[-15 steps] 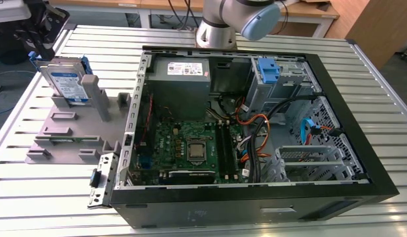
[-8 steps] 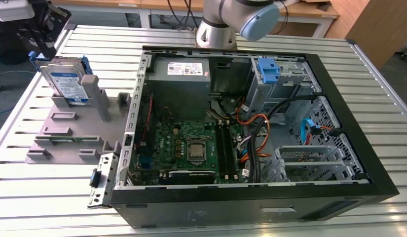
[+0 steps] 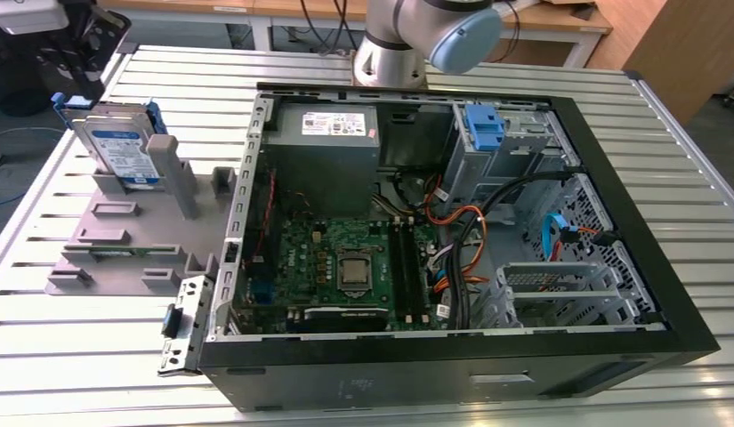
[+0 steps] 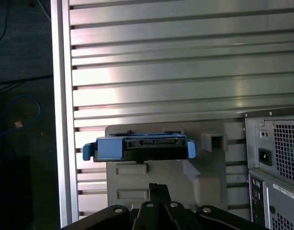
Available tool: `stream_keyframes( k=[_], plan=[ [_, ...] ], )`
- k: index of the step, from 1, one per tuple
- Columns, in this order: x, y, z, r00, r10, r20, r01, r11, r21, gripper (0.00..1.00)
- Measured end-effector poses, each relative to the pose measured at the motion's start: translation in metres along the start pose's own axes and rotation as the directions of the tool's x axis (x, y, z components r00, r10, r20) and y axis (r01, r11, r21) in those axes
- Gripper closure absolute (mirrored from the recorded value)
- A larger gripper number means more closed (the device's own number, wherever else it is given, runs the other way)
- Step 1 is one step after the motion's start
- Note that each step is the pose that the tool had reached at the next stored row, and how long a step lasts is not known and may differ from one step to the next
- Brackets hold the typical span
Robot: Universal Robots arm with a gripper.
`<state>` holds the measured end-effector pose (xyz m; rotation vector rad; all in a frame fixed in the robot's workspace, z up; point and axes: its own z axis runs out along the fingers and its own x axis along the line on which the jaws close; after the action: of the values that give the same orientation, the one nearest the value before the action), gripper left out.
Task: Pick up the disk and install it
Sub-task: 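Reach for the disk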
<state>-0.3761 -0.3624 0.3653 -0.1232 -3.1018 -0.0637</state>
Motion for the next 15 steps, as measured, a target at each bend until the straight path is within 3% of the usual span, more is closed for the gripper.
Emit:
stream_keyframes(
  k=[15],
  plan=[
    [0.0011,0.0024,0.0048,1.0000,0.000,-0.0003,0.000,1.0000,0.0002,0.89]
  ],
)
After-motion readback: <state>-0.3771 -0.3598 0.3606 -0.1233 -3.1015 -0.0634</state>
